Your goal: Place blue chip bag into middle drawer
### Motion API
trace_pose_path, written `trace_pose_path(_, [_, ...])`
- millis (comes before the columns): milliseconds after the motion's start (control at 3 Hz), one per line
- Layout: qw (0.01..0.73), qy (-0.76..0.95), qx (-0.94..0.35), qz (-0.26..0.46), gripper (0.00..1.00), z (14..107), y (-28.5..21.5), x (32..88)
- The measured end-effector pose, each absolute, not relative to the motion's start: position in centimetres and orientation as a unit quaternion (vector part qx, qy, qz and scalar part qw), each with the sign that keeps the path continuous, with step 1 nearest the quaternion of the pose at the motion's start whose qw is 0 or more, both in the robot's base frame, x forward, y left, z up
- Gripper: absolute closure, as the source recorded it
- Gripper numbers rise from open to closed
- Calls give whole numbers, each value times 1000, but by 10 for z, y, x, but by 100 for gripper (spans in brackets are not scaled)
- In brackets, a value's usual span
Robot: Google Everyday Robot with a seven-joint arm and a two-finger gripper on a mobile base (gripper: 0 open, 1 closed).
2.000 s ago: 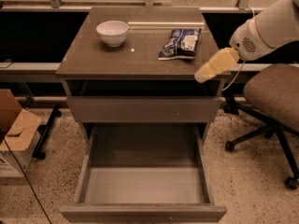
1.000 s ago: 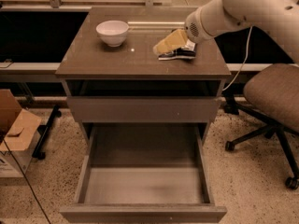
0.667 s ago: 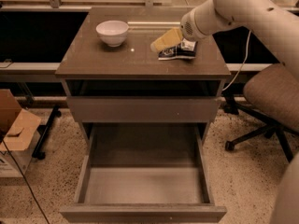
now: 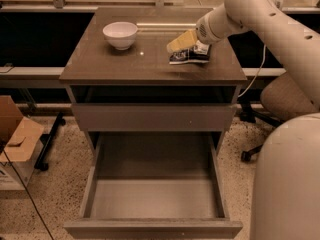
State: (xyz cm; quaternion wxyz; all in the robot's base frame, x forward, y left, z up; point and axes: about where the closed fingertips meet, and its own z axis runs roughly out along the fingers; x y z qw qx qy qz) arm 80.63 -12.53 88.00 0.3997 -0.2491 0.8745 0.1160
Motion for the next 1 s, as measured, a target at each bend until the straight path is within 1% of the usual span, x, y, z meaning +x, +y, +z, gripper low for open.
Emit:
trace_pose_path(333, [388, 885, -228, 115, 0, 863, -138, 821])
trace_pose_path(667, [374, 895, -214, 116, 18, 846, -147, 829])
trace_pose_path(1000, [369, 898, -211, 111, 42, 840, -152, 833])
